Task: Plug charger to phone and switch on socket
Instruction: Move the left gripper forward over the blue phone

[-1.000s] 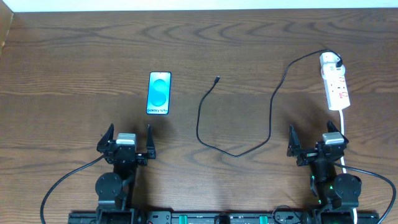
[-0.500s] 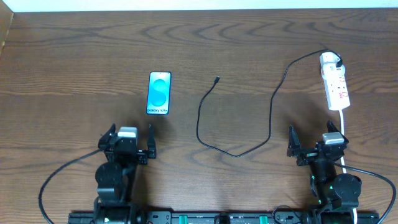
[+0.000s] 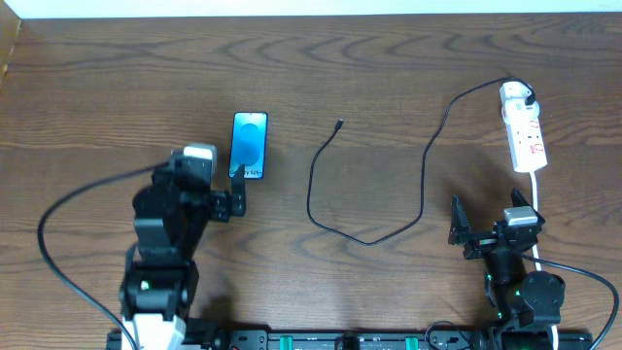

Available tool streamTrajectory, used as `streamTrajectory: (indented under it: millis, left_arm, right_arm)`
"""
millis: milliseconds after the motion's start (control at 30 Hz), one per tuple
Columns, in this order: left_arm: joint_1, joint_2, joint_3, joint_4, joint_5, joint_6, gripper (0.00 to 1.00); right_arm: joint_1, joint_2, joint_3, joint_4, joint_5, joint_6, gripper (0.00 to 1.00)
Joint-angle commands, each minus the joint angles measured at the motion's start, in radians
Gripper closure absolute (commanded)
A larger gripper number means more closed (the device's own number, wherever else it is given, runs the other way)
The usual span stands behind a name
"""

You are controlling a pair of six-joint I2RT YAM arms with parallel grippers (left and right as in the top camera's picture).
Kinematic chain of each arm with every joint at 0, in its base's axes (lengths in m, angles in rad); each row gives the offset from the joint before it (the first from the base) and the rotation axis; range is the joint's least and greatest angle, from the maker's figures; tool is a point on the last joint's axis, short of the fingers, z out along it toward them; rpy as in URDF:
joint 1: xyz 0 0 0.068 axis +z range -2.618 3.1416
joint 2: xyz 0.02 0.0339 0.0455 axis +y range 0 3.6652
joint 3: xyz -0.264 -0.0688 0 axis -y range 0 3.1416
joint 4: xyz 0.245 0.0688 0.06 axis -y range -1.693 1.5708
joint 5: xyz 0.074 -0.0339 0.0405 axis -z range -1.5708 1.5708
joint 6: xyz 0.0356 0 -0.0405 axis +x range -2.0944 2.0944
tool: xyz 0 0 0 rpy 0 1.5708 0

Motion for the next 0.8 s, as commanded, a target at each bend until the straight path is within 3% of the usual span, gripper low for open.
streamTrajectory:
  millis: [0,767]
  left_arm:
    - [0.005,0.086,0.118,-0.036,0.050,-0.020,0.01]
    - [0.005,0.703,0.765,-0.380,0.195,-0.020,0.01]
  right_arm:
    - [0.010,-0.004,-0.002,-0.005,0.005,-0.008,0.01]
    - [0.010,-0.004,-0.002,-0.005,0.005,-0.008,0.01]
